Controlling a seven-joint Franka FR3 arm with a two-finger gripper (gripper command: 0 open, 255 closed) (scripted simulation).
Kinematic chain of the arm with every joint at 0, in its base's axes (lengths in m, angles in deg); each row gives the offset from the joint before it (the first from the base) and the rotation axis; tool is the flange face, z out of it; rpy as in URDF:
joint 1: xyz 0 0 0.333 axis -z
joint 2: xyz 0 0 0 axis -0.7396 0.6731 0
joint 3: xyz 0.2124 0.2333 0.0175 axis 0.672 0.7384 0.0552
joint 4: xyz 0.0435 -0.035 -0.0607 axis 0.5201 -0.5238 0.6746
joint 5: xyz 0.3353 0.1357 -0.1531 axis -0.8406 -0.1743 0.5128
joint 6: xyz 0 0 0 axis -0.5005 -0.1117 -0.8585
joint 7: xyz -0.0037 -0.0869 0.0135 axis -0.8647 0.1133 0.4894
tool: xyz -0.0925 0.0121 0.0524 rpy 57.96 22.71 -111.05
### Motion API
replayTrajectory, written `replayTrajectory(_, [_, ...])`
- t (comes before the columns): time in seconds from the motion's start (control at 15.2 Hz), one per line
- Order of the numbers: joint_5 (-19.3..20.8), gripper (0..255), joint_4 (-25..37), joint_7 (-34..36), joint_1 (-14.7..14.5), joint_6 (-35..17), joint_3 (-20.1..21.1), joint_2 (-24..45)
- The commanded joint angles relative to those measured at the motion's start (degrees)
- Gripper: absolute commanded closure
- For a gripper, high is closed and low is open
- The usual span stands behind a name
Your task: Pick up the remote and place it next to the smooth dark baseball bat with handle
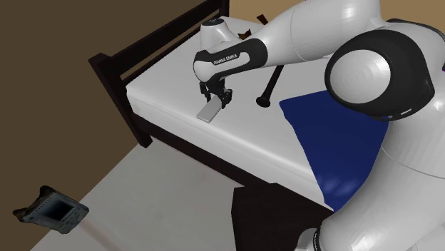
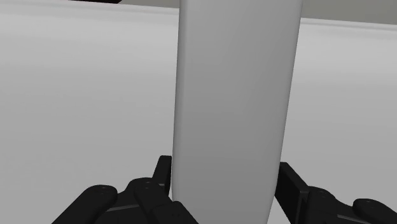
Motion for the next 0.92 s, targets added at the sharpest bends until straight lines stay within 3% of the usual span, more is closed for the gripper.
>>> replayTrajectory(0.0, [-0.23,255,0.23,-0.15,0.08,0.6,0.12,-0.4])
replayTrajectory(0.86, [-2.79,255,4.66,-1.76,0.8,8.91,1.29,-4.73])
